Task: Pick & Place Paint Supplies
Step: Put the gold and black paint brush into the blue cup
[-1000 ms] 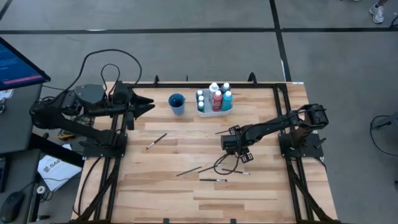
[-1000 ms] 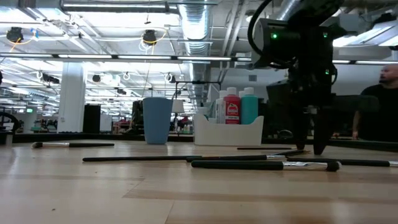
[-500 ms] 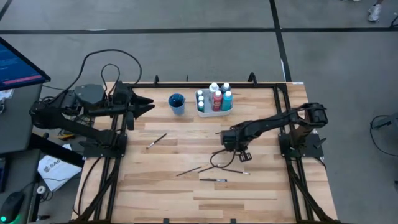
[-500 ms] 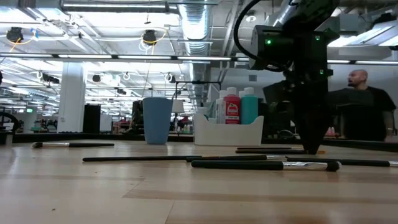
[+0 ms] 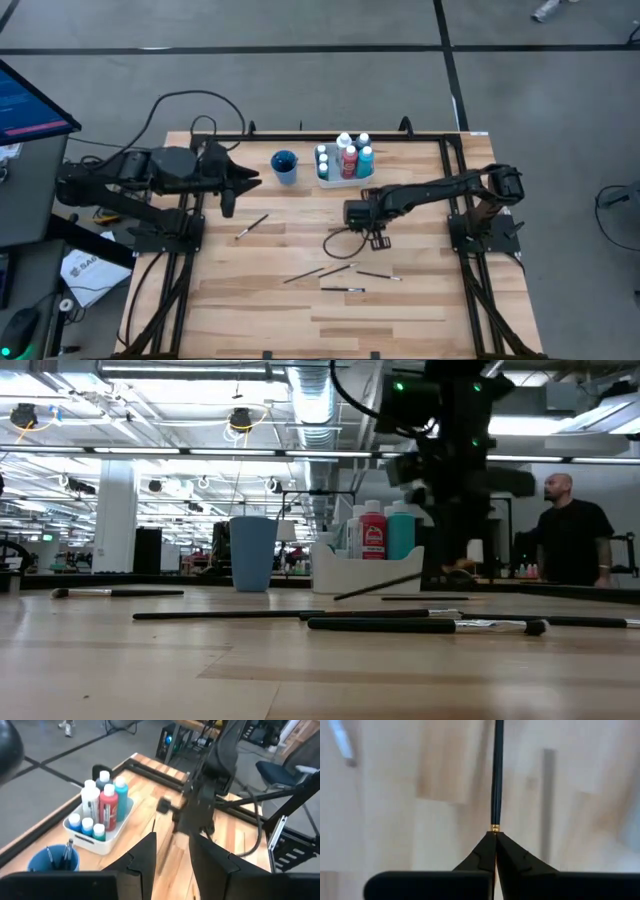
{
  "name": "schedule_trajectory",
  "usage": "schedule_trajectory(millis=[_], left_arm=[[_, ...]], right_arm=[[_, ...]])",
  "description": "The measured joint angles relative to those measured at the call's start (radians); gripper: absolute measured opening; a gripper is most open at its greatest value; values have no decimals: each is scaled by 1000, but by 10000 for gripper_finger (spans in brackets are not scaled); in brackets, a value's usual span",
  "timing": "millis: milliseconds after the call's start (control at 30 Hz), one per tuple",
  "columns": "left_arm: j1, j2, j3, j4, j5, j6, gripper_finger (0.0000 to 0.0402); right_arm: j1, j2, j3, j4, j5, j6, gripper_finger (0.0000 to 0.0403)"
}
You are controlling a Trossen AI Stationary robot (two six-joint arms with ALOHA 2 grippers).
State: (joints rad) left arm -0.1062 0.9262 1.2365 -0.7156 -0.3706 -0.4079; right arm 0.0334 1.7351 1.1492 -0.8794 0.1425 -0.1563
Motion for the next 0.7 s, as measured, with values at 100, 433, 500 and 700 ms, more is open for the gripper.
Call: schedule_trajectory(millis=[100,433,500,700], left_arm=[[0,-6,-10,1,0,-36,108],[0,-84,-10,-1,-1,-46,108],[0,-102,-10,-1,-4,-46,108],[0,-136,-10,-3,-5,-77,108]], right_arm=[[-17,-1,84,-65,68,-12,2],[-119,-3,346,-116,264,-191,1],[-137,3,390,-119,274,-210,1],[-163,6,446,-148,198,-116,0]])
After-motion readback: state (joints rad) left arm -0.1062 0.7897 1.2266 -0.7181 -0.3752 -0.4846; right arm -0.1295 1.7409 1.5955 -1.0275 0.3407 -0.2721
